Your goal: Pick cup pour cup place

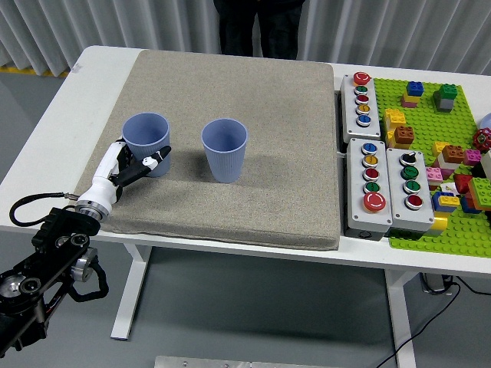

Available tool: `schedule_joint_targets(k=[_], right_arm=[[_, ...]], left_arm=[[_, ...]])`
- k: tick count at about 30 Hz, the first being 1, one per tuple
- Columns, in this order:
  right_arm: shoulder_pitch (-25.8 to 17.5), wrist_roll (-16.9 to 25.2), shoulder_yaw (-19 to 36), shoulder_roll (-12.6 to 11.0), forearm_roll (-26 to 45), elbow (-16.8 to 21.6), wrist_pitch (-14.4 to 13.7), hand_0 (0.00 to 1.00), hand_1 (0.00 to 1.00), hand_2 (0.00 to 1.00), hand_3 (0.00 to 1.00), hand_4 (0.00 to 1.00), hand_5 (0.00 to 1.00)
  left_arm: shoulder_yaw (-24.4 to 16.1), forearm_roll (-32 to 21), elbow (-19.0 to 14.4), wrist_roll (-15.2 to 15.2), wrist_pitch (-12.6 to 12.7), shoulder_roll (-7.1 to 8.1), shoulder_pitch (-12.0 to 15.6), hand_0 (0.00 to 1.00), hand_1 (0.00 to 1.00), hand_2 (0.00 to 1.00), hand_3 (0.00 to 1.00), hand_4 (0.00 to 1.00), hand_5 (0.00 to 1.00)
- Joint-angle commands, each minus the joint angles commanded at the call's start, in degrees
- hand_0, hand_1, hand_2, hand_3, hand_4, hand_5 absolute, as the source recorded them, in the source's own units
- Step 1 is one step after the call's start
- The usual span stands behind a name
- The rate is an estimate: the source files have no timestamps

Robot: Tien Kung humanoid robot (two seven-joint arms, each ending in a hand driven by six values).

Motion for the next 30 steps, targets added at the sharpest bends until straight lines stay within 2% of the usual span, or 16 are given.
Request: schedule_joint_targets(k=[15, 16, 21, 22, 25, 27, 28, 30], right_arm=[[-0.05, 0.06, 0.10, -0.06, -0.32, 0.00, 0.03, 0.688, 0.657, 0.576, 0.581, 0.002, 0.005], [-0.02, 0.06, 0.07, -0.06, -0.29, 0.00, 0.03, 0.688, 0.657, 0.576, 0.581, 0.002, 0.005], [0.19, 0.05, -0.05, -0.09, -0.09, 0.00, 0.02, 0.688, 0.657, 0.576, 0.581, 0.002, 0.005], [0.21, 0.05, -0.11, -0.09, -0.03, 0.00, 0.01, 0.688, 0.657, 0.576, 0.580, 0.002, 0.006], [0.29, 0.05, -0.24, -0.09, 0.15, 0.00, 0.00, 0.688, 0.657, 0.576, 0.580, 0.002, 0.006], [0.32, 0.04, -0.27, -0.09, 0.15, 0.00, 0.03, 0.688, 0.657, 0.576, 0.580, 0.002, 0.006], [0.32, 0.04, -0.28, -0.09, 0.14, 0.00, 0.03, 0.688, 0.657, 0.576, 0.582, 0.002, 0.007], [0.34, 0.04, -0.32, -0.09, 0.21, 0.00, 0.02, 0.688, 0.657, 0.576, 0.582, 0.002, 0.007]], left_arm=[[0.37, -0.03, 0.88, -0.21, 1.26, -0.55, -0.55, 0.998, 0.938, 0.998, 0.998, 0.882, 0.416], [0.39, -0.06, 0.91, -0.25, 1.42, -0.58, -0.61, 0.931, 0.876, 0.998, 0.998, 0.880, 0.413], [0.86, 0.21, 1.02, -0.45, 2.42, -0.79, -1.07, 0.931, 0.876, 0.998, 0.998, 0.880, 0.413], [0.99, 0.38, 1.00, -0.55, 2.79, -0.85, -1.11, 0.812, 0.761, 0.903, 0.957, 0.844, 0.364], [1.46, 0.91, 0.92, -1.20, 4.77, -1.05, -1.17, 0.812, 0.761, 0.903, 0.957, 0.844, 0.364], [1.84, 0.95, 0.85, -1.98, 7.54, -1.23, -1.03, 0.812, 0.761, 0.903, 0.957, 0.844, 0.364], [1.89, 0.96, 0.84, -2.08, 8.07, -1.26, -1.01, 0.720, 0.643, 0.720, 0.775, 0.785, 0.297], [2.50, 1.58, 0.70, -2.37, 10.54, -1.37, -0.77, 0.720, 0.643, 0.720, 0.775, 0.785, 0.297]])
